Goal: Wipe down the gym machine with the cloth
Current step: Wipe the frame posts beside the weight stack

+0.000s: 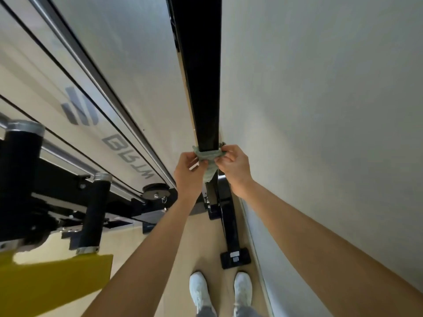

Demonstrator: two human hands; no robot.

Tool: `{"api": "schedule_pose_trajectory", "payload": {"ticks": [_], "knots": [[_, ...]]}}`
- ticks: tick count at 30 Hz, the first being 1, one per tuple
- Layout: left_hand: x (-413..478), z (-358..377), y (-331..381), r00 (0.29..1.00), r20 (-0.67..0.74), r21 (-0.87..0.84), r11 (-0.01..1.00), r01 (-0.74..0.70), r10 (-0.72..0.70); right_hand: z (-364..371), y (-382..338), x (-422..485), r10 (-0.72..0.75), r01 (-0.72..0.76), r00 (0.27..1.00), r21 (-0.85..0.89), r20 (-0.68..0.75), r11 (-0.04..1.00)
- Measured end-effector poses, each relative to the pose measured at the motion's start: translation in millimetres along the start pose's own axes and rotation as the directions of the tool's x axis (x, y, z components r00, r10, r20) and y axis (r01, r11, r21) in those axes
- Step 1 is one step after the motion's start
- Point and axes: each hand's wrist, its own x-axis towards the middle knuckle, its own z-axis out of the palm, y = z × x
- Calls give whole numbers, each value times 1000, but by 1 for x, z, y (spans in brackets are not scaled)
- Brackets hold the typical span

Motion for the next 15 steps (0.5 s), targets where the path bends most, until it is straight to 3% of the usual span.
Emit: {"api": "schedule_pose_trajectory", "payload": {"ticks": [15], "knots": [[7,28,-144,998,13,-11,998,62,-62,-13,146,50,-14,13,999,-22,-44,1000]]}}
